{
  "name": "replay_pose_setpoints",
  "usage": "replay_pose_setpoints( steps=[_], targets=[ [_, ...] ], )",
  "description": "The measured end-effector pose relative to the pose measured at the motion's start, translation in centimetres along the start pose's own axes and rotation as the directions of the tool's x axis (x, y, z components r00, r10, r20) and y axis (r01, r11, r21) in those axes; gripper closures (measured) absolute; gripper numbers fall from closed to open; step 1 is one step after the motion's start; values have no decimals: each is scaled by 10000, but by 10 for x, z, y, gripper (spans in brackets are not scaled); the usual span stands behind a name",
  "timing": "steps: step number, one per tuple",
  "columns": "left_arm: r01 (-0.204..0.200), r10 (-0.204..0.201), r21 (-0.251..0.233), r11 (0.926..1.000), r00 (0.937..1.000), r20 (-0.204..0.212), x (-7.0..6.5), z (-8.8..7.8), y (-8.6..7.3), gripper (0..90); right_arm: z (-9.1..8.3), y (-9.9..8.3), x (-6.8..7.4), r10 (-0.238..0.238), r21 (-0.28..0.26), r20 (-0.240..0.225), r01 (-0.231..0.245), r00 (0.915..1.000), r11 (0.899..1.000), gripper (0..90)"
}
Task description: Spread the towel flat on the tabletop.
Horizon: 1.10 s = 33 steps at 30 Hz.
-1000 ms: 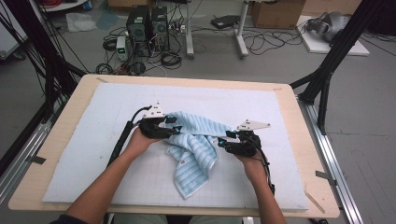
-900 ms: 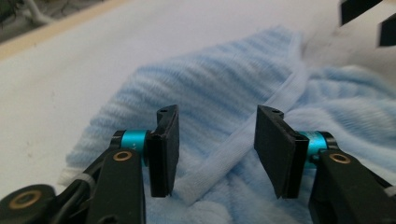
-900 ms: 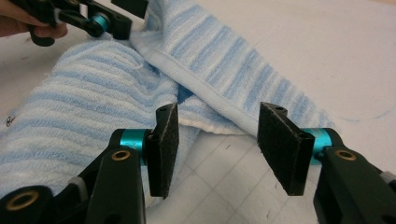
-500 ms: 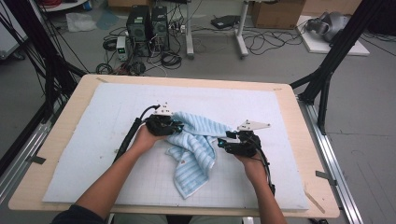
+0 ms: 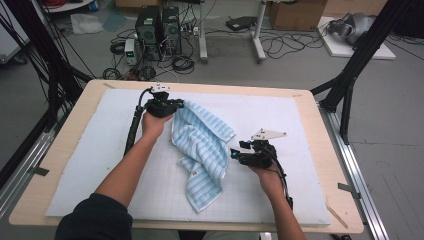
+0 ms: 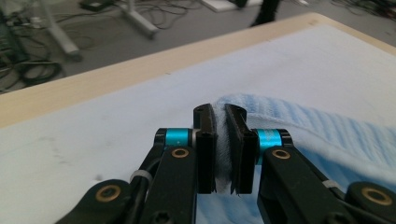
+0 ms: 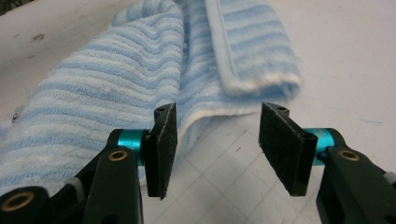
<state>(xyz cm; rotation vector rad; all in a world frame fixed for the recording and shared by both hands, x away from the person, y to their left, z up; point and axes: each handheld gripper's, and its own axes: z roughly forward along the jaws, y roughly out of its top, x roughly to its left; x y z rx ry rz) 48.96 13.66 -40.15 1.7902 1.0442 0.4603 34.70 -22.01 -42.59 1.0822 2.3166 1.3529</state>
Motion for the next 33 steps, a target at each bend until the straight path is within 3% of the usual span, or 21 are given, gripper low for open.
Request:
replay_pose_setpoints(
  steps=[5,7,9,13,18,21,24,26,28,29,31,32,33],
  targets=[
    [267,-263,315,9991,9996,-128,11,5,-7,817,0,0,0,12,9,-31,-12,10000,10000,464],
    [336,-330,456,9984,9994,-127,12,8,-11,564,2,-1,-1,-40,27,19,40,10000,10000,454],
    [411,-396,562,9976,9988,-276,11,8,-12,468,2,0,-1,-59,33,163,58,9998,10000,425],
    [391,-387,235,9990,9991,-193,10,-1,-13,439,4,2,1,-281,-193,545,292,9981,9994,426],
    [426,-426,-128,9990,9991,33,11,-20,-17,432,9,14,4,-734,-557,485,760,9961,9956,513],
    [350,-344,-290,9990,9992,201,11,-31,-22,419,33,32,4,-1277,-117,367,1282,9911,9917,525],
    [42,-32,-282,9996,9994,349,6,-42,-33,413,58,40,4,-1870,551,429,1845,9814,9813,527],
    [-200,207,-216,9996,9991,357,4,-46,-38,413,71,45,5,-2285,1014,935,2190,9690,9704,527],
    [-399,395,70,9992,9983,433,2,-48,-42,403,83,48,4,-2465,1398,1056,2311,9634,9628,527],
    [-500,500,-19,9987,9978,429,1,-49,-44,396,89,50,3,-2629,1660,1091,2432,9586,9557,534],
    [-507,508,-39,9987,9974,505,0,-52,-47,403,98,52,1,-2910,2157,1221,2608,9489,9410,600],
    [-507,508,-39,9987,9974,505,0,-52,-47,402,102,54,-2,-3055,2431,1352,2674,9425,9324,676],
    [-506,507,-33,9987,9974,513,0,-54,-48,402,102,54,-2,-3055,2431,1352,2674,9425,9324,676]
  ],
)
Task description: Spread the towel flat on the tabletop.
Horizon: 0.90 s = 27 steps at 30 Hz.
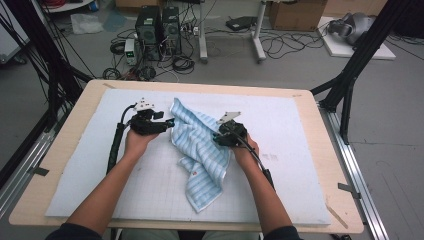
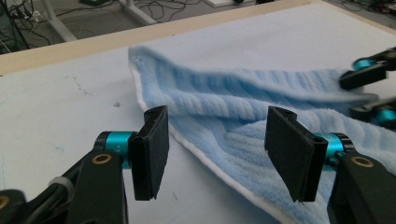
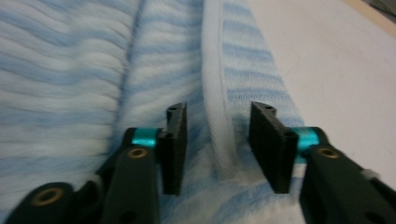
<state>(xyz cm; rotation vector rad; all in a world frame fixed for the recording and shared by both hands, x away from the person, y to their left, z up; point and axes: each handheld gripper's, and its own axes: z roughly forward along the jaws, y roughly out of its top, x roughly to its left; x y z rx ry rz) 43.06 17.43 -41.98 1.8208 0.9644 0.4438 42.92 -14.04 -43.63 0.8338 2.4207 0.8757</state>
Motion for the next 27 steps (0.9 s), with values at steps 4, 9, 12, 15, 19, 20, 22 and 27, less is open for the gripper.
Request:
replay_pose_setpoints(
  steps=[4,9,12,15,19,20,22,27],
  targets=[
    [111,-112,-131,9999,9999,-21,2,-6,-4,399,8,4,-19,580,294,866,-607,9946,9977,816],
    [200,-200,-52,9998,9998,30,4,-10,-6,399,8,9,-44,1377,-26,1722,-1394,9754,9902,820],
    [204,-207,111,9997,9996,213,1,-10,-12,398,8,10,-66,2442,-249,2659,-2466,9326,9688,770],
    [278,-283,158,9995,9989,364,1,-10,-18,397,1,9,-76,3031,-518,3528,-3050,8852,9510,685],
    [397,-417,304,9987,9969,662,3,-9,-22,386,-13,4,-83,3659,-1059,3121,-3506,8768,9305,568],
    [396,-416,293,9988,9967,696,3,-8,-22,386,-18,2,-84,3778,-1262,2917,-3561,8788,9259,533],
    [394,-411,226,9990,9959,806,1,-8,-22,387,-31,-2,-84,4055,-1812,2729,-3674,8724,9122,476],
    [280,-307,240,9993,9923,1198,-8,-8,-23,388,-58,-17,-82,4403,-2305,1590,-4004,8837,8869,363]
  ],
)
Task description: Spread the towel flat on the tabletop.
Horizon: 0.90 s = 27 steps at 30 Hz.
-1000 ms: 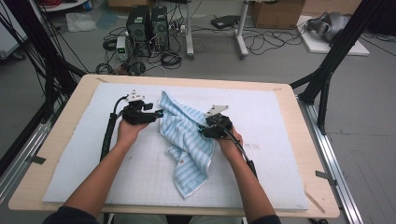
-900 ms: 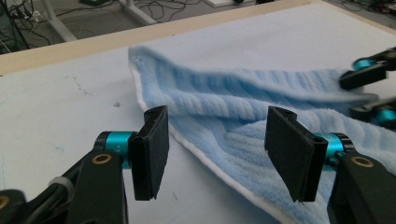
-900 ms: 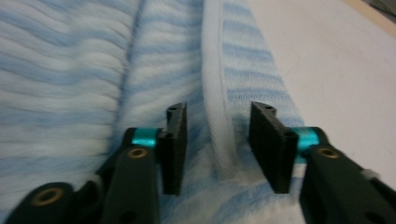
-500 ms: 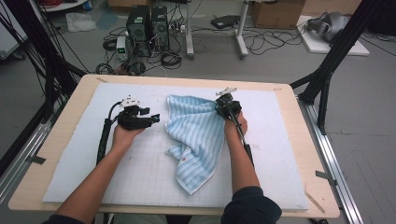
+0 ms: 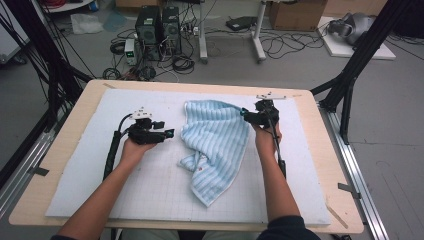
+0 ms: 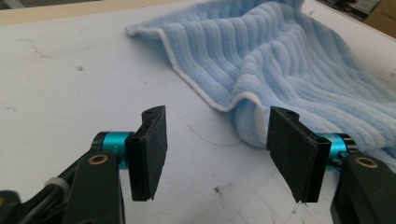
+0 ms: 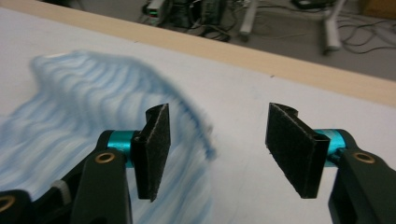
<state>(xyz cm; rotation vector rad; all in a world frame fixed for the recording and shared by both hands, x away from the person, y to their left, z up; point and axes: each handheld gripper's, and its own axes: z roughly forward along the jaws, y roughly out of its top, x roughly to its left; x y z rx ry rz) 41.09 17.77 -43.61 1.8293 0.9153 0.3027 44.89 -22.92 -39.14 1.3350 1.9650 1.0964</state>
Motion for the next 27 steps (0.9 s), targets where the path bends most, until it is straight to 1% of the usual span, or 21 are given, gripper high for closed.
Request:
replay_pose_setpoints(
  steps=[2,4,5,6,8,10,11,12,13,14,15,16,17,18,19,20,21,22,23,25,27],
  targets=[
    [-70,68,119,9999,9999,144,-2,1,-4,391,-9,-8,3,-139,89,-422,142,9990,9999,342],
    [-67,65,161,9998,9999,143,-3,2,-6,391,-13,-13,5,-321,135,-590,329,9977,9994,346],
    [-73,68,284,9996,9998,174,-5,3,-9,391,-20,-25,11,-501,412,-1063,548,9931,9976,385],
    [-73,68,284,9996,9998,174,-5,3,-9,391,-22,-30,15,-597,534,-1310,671,9896,9963,409],
    [-85,77,352,9993,9997,215,-5,4,-12,391,-26,-42,22,-1060,703,-1593,1184,9815,9905,477],
    [-16,8,356,9994,9998,211,-5,4,-12,392,-24,-53,29,-1188,1057,-1966,1415,9733,9843,528],
    [-16,8,356,9994,9998,211,-5,4,-12,393,-24,-53,29,-1188,1057,-1966,1415,9733,9843,528],
    [-15,8,353,9994,9998,202,-6,3,-12,394,-21,-60,36,-1123,1562,-2421,1529,9637,9758,545],
    [-48,42,371,9993,9999,165,-5,3,-12,394,-21,-60,36,-1123,1562,-2421,1529,9637,9758,545],
    [-33,28,363,9993,9999,140,-5,2,-12,397,-17,-63,47,-1759,1895,-2435,2247,9538,9558,576],
    [-9,5,387,9993,10000,91,-4,2,-12,397,-15,-65,52,-2280,2012,-2266,2746,9469,9403,600],
    [-9,5,387,9993,10000,91,-4,2,-12,397,-15,-65,52,-2280,2012,-2266,2746,9469,9403,600],
    [34,-37,389,9992,10000,67,-4,2,-12,397,-14,-66,56,-2725,2051,-2098,3148,9390,9267,633],
    [34,-37,408,9992,10000,73,-4,2,-12,399,-13,-65,54,-2597,2030,-2210,3048,9401,9305,789],
    [43,-45,410,9992,10000,58,-4,2,-12,399,-14,-65,52,-2800,2033,-1956,3181,9399,9260,851],
    [43,-45,410,9992,10000,58,-4,2,-12,399,-14,-65,52,-2800,2033,-1956,3181,9399,9260,851],
    [12,-14,415,9991,10000,65,-4,2,-12,404,-15,-66,46,-3142,2245,-1100,3315,9430,9164,863],
    [-14,10,429,9991,10000,91,-4,2,-12,409,-15,-66,41,-2942,2289,-790,3046,9525,9246,863],
    [-52,43,492,9988,9998,183,-5,2,-13,420,-15,-67,36,-2835,2326,-480,2867,9578,9293,854],
    [-158,138,575,9982,9993,343,-8,5,-13,447,-17,-68,31,-2651,2205,32,2579,9642,9407,755],
    [-298,248,655,9974,9969,750,-13,9,-14,474,-20,-71,28,-2406,1769,-107,2387,9706,9548,663]
  ],
)
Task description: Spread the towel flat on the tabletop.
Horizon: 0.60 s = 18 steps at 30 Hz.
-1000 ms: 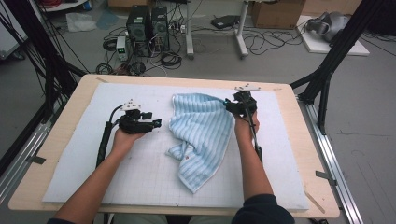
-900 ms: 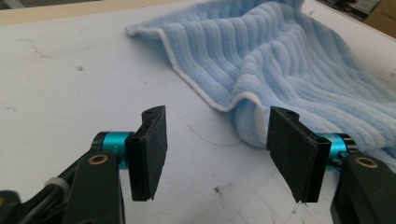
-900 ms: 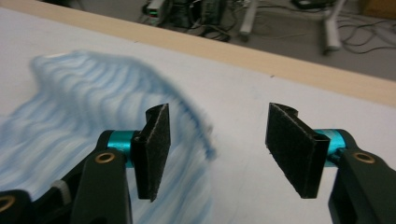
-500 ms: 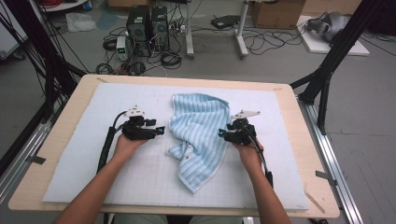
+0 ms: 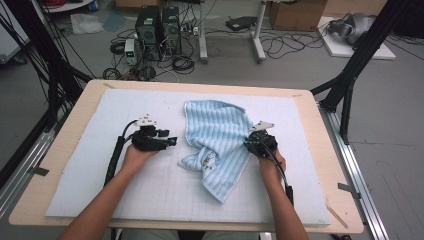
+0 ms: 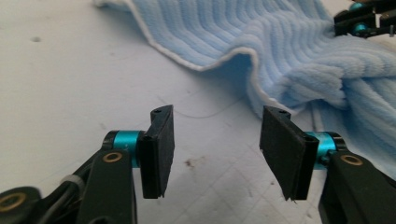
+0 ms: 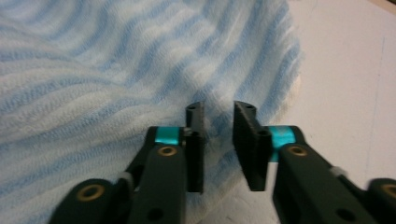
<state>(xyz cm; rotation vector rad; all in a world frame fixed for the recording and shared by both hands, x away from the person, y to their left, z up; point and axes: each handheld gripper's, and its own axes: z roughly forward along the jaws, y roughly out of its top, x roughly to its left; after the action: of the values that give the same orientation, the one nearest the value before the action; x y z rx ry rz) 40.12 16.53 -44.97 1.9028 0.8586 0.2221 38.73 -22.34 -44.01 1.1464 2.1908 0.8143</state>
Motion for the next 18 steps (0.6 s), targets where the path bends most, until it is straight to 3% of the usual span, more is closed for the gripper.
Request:
replay_pose_setpoints(
  steps=[2,3,6,8,11,12,13,14,15,17,18],
  targets=[
    [-193,192,88,9998,9998,108,-4,2,0,505,-2,-1,-1,105,-207,13,-105,9999,9997,597],
    [-363,353,202,9991,9983,456,-10,7,2,506,-4,0,-3,204,-372,-143,-209,9997,9991,584],
    [-285,267,282,9992,9978,599,-18,18,7,465,-11,2,-3,361,-783,-282,-382,9989,9962,564],
    [-314,293,401,9987,9982,526,-20,23,9,423,-14,3,-2,332,-948,-424,-371,9985,9948,549],
    [-876,888,940,9917,9960,-83,-26,39,16,420,-16,4,-1,298,-1061,-644,-365,9975,9937,534],
    [-1146,1207,1368,9839,9920,-372,-28,49,20,499,-18,5,-1,347,-1205,-814,-444,9961,9917,520],
    [-1146,1207,1368,9839,9920,-372,-28,49,20,603,-18,5,-1,347,-1205,-814,-444,9961,9917,520],
    [-1801,1897,1302,9750,9797,-651,-28,50,22,797,-20,5,-2,680,-1382,-1160,-838,9909,9869,512],
    [-1801,1897,1302,9750,9797,-651,-28,50,22,819,-20,5,-2,680,-1382,-1160,-838,9909,9869,512],
    [-1237,1368,1229,9847,9850,-1048,-16,46,23,836,-22,5,-2,768,-1460,-1346,-964,9879,9846,512],
    [-1124,1282,1266,9856,9839,-1246,-11,43,23,836,-22,4,-3,800,-1494,-1433,-1014,9864,9836,513]
  ],
)
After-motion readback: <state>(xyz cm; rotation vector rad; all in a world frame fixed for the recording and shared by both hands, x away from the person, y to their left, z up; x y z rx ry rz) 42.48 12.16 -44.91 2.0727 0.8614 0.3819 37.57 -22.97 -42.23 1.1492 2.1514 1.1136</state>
